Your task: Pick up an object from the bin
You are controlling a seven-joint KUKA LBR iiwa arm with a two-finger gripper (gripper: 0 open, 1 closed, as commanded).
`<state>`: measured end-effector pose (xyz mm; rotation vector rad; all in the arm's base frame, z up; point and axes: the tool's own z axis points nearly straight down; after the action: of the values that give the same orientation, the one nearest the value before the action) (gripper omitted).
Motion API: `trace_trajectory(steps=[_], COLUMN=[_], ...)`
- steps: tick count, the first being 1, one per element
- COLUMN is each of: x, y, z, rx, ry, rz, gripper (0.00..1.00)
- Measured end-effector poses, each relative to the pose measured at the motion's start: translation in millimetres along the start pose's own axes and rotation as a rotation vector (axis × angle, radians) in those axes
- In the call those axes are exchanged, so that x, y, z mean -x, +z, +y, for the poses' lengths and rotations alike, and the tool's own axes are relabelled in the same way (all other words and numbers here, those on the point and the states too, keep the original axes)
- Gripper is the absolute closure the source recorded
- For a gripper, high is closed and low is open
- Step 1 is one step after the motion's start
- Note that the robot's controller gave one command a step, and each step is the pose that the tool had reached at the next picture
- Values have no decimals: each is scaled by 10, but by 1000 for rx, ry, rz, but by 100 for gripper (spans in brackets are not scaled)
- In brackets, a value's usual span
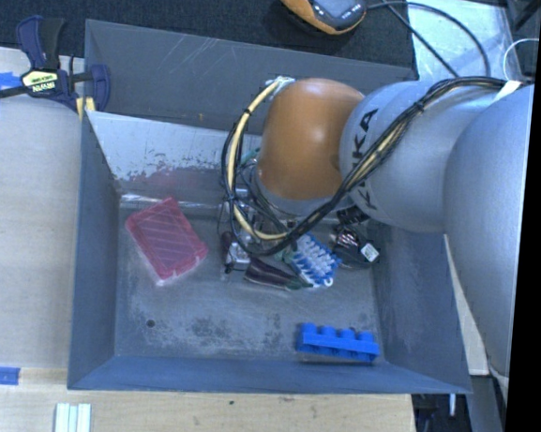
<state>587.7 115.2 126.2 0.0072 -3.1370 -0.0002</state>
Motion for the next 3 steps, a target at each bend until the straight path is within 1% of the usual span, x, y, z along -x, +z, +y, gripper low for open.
trace_trajectory(steps=[1, 2, 3], x=[16, 302, 241], y=[-51, 578, 24], z=[-7, -547, -666], rx=[1, 0, 1], ry=[4, 354, 131], rz=[-8, -1, -13], gripper=[0, 0, 0])
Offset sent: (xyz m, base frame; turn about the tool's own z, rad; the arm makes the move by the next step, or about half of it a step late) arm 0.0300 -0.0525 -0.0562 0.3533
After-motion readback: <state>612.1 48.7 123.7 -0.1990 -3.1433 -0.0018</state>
